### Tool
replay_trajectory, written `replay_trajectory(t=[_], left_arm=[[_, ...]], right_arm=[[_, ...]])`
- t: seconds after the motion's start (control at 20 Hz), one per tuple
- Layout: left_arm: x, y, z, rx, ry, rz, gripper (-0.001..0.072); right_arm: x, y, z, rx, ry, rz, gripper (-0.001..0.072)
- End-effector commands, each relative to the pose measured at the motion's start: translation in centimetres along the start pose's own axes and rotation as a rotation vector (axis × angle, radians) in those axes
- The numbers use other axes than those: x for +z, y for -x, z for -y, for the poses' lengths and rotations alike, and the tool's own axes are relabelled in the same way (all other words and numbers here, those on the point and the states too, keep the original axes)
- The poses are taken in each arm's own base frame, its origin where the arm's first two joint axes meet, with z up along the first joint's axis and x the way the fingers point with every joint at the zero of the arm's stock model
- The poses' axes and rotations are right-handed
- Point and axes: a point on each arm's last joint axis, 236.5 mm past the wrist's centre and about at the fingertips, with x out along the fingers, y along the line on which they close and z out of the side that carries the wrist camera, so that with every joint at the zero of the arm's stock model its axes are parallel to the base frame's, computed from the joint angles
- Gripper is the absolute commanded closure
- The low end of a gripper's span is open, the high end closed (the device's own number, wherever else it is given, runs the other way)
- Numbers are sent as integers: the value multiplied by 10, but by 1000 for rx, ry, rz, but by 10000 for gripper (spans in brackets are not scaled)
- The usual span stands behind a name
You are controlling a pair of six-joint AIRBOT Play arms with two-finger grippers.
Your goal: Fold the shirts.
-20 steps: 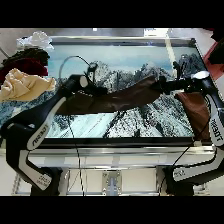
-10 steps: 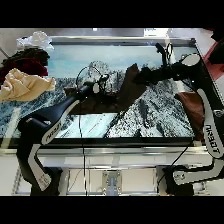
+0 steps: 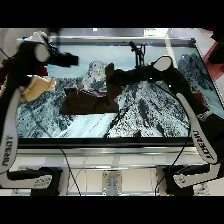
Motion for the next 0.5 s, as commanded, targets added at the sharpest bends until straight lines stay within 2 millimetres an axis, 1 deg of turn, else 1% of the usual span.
replay_trajectory(t=[0.0, 0.05, 0.15, 0.25, 0.3, 0.35, 0.4, 0.45], left_arm=[[26, 71, -75, 158, 45, 123, 698], [27, 79, -86, 178, 57, 136, 697], [27, 88, -100, 202, 72, 144, 697], [25, 89, -103, 209, 77, 139, 697], [25, 88, -103, 205, 79, 140, 697], [25, 88, -103, 205, 80, 141, 697], [25, 88, -103, 206, 79, 142, 697], [25, 88, -103, 206, 79, 141, 697]], right_arm=[[-6, -57, -25, 64, -52, 42, 688], [-10, -73, -26, 82, -67, 45, 688], [-21, -106, -29, 131, -116, 46, 688], [-31, -133, -33, 185, -162, 46, 688], [-34, -143, -35, 215, -181, 51, 687], [-34, -152, -36, 237, -199, 71, 667], [-30, -157, -37, 252, -217, 99, 441], [-22, -157, -39, 278, -249, 128, 137]])
